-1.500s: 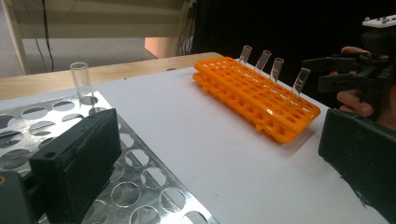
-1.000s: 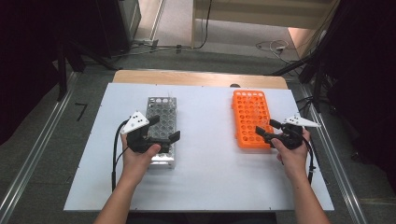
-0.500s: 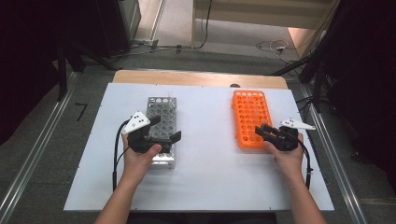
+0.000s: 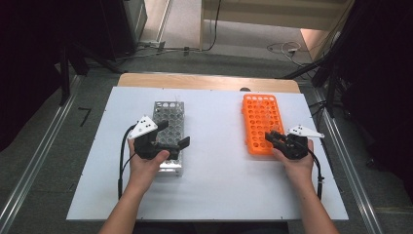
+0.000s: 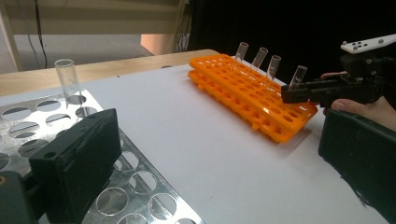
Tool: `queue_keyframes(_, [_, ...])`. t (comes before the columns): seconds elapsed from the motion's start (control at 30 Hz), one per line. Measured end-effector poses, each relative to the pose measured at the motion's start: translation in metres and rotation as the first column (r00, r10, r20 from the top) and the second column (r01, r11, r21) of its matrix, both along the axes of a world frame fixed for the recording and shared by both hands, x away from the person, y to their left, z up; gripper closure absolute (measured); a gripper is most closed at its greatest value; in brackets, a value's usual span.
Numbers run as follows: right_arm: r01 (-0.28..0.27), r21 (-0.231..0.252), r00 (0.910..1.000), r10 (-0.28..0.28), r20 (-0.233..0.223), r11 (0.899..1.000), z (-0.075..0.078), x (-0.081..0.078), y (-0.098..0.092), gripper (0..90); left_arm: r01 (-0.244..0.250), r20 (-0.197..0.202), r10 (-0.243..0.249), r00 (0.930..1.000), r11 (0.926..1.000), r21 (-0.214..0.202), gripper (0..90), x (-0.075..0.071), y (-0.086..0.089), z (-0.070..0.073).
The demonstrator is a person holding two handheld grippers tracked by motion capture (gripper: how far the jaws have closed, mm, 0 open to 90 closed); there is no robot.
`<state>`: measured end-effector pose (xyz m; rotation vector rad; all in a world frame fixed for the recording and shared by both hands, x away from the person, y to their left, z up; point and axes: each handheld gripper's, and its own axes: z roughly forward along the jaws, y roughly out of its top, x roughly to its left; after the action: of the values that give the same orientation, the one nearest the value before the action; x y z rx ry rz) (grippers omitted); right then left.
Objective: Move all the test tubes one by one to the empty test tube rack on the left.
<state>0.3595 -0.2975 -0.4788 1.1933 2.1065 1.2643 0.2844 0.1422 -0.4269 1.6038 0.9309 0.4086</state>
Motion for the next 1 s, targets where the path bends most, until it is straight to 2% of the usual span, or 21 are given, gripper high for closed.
queue_keyframes(0.07, [-0.008,-0.002,0.9999,0.008,0.006,1.0,-0.001,0.0,0.001,73.4,0.002,0.0,-0.002,1.0,1.0,0.002,0.0,0.0,-0.001,0.0])
queue_keyframes(0.13, [-0.012,-0.008,0.9999,0.012,0.01,1.0,-0.001,0.0,0.002,73.6,0.004,-0.001,-0.004,1.0,1.0,0.003,0.0,0.0,-0.001,-0.001])
queue_keyframes(0.3, [-0.01,0.014,0.9999,0.01,0.007,1.0,0.002,0.0,0.0,73.8,0.003,0.001,-0.003,1.0,1.0,0.002,0.0,0.0,-0.001,0.0])
queue_keyframes(0.67, [-0.016,0.06,0.9989,0.013,0.044,0.998,0.035,-0.005,-0.004,73.9,0.011,0.01,-0.011,0.9999,0.9999,0.005,0.0,0.0,-0.003,0.002])
queue_keyframes(0.83, [-0.064,0.054,0.9969,0.062,0.05,0.996,0.044,-0.01,0.008,73.9,0.012,0.015,-0.012,0.9998,0.9999,-0.004,0.0,0.0,-0.005,0.004])
queue_keyframes(1.0, [-0.132,0.067,0.9906,0.129,0.047,0.989,0.052,-0.015,0.025,73.9,0.014,0.028,-0.014,0.9995,0.9999,-0.001,0.0,-0.001,-0.006,0.006])
